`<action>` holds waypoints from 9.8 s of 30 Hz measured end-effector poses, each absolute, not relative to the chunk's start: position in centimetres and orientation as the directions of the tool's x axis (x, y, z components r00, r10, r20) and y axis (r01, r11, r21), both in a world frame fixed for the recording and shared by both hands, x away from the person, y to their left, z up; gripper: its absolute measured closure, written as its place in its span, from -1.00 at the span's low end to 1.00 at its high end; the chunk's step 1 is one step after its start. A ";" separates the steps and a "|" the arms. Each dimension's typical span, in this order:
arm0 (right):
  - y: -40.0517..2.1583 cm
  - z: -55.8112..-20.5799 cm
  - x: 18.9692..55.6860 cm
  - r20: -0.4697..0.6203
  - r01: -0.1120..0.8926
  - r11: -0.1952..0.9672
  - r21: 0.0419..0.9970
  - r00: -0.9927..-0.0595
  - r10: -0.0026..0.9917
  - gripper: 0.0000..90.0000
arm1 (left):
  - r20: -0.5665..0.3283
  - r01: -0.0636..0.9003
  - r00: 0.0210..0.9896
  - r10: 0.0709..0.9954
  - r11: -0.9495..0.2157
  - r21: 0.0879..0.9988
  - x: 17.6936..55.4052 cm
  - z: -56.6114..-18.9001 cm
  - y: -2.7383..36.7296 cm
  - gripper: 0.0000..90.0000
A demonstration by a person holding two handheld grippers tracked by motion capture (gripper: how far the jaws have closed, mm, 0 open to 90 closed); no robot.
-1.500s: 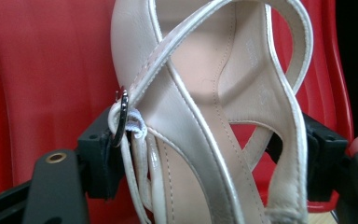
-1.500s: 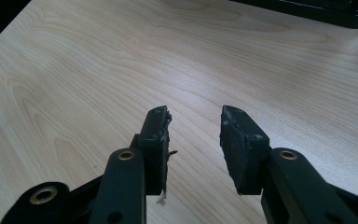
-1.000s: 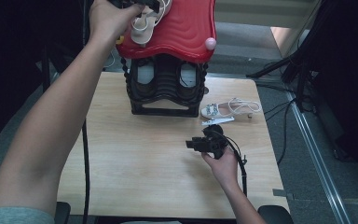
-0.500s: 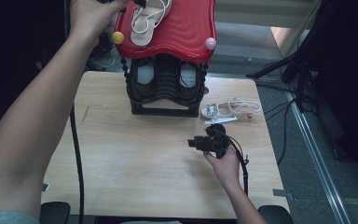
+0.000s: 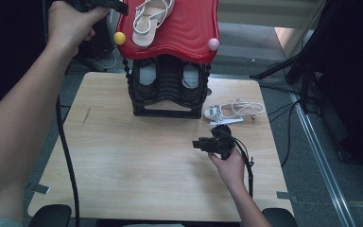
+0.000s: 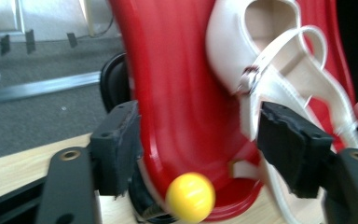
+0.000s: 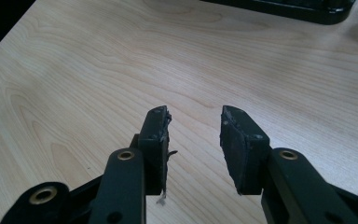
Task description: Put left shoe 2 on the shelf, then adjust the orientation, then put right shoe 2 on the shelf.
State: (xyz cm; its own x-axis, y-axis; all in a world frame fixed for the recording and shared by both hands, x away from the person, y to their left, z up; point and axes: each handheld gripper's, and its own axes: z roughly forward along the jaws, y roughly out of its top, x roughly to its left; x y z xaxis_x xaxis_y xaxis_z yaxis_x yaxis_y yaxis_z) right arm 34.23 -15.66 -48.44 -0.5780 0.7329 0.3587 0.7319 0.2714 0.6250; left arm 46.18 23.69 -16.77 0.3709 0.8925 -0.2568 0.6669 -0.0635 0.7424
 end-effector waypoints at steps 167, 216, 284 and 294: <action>-28.1 -45.6 46.1 0.251 0.822 0.251 0.510 -0.422 0.871 0.14 | -0.355 0.756 0.513 0.782 -0.215 0.619 35.5 -46.9 23.7 0.02; -19.0 -45.6 35.8 0.148 0.685 0.451 0.572 -0.627 0.765 0.94 | -0.359 0.760 0.527 0.770 -0.237 0.605 35.6 -47.5 22.8 0.01; -11.6 -46.8 34.2 0.258 0.593 0.532 0.604 -0.777 0.574 -0.47 | -0.354 0.750 0.577 0.736 -0.306 0.587 35.3 -48.3 20.8 0.13; -14.1 -45.5 34.1 0.281 0.612 0.458 0.645 -0.747 0.603 -0.11 | -0.355 0.736 0.611 0.708 -0.341 0.585 33.9 -49.1 19.0 0.63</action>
State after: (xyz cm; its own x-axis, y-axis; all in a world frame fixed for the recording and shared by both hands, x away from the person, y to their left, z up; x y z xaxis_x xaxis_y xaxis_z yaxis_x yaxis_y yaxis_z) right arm 34.05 -14.06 -45.54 -0.7468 0.6027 0.2810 0.6120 0.4576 0.6451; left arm 33.87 19.00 -49.11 0.6105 0.7080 -0.3550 0.7356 -0.3407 0.5855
